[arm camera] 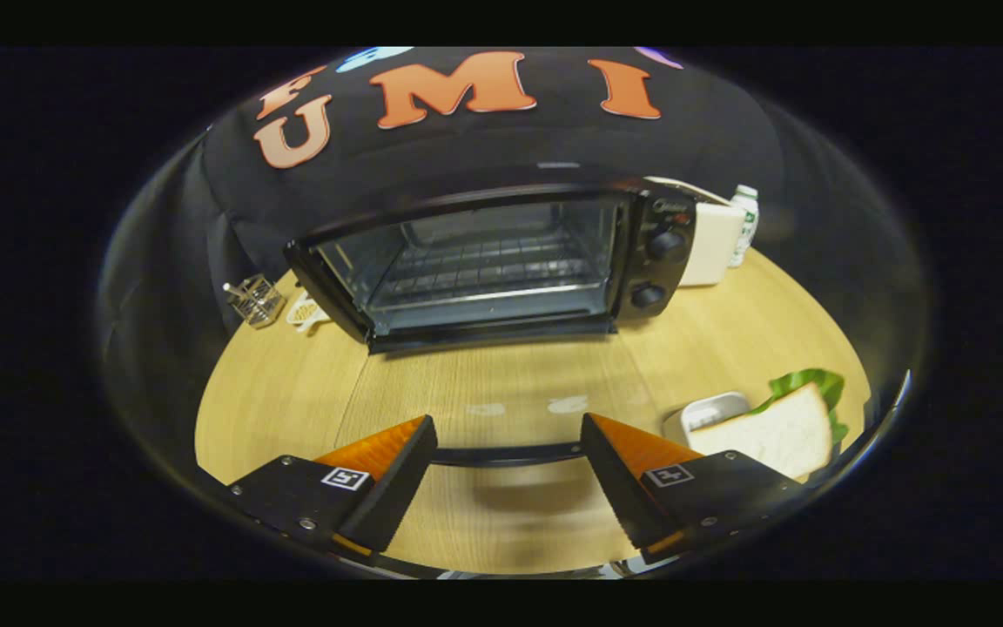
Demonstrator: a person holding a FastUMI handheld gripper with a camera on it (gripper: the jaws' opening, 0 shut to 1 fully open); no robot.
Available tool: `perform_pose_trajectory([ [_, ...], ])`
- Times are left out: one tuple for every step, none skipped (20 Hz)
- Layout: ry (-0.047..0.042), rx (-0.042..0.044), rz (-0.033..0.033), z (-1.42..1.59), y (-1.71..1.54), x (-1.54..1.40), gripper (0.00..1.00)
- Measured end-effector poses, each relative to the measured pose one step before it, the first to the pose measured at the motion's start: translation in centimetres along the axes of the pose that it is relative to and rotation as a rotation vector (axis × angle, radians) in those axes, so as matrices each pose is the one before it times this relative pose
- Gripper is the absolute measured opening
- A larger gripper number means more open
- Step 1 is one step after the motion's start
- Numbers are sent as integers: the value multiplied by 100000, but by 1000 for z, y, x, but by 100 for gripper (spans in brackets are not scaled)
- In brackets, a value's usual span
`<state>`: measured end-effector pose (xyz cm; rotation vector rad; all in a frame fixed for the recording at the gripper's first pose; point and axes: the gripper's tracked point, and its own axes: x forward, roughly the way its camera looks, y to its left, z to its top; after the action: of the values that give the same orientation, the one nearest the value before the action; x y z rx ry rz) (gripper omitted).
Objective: Open the toaster oven, put the food inside, and close the toaster oven door.
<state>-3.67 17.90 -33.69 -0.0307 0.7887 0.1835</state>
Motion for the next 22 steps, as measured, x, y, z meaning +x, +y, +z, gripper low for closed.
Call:
perform_pose_trajectory([
  [-2902, 896, 258, 1640, -1377, -697, 99],
  [-1943, 1316, 550, 1115, -1465, -849, 99],
  [-1358, 1237, 37, 1099, -1537, -715, 99],
  [-1532, 938, -891, 926, -1919, -627, 99],
  [-1514, 491, -1447, 887, -1865, -523, 98],
  [-1608, 480, -1333, 563, -1762, -403, 98],
  [105, 592, -232, 191, -1582, -226, 99],
  [454, 821, -471, 115, -1579, -512, 99],
  [95, 484, -968, 113, -1599, -232, 99],
  [76, 466, -985, 117, -1664, -13, 99],
  [894, 733, -401, -274, -1334, -39, 99],
  [1934, 1148, 236, -504, -978, -23, 99],
  [2854, 1388, 747, -573, -840, 163, 99],
  [3654, 1525, 1161, -706, -745, 168, 99],
  [3650, 1764, 2514, -638, -426, 293, 99],
  [3963, 1571, 2049, -640, -216, 195, 99],
  [3143, 824, 1923, -679, -229, 267, 99],
  [2852, 546, 1687, -477, -241, 333, 99],
  [4087, 489, 2418, -719, -62, 237, 99],
  [3144, 370, 2506, -582, 169, 481, 99],
  [3010, -26, 2690, -626, 304, 468, 99],
  [3661, -566, 2342, -878, 400, 416, 99],
])
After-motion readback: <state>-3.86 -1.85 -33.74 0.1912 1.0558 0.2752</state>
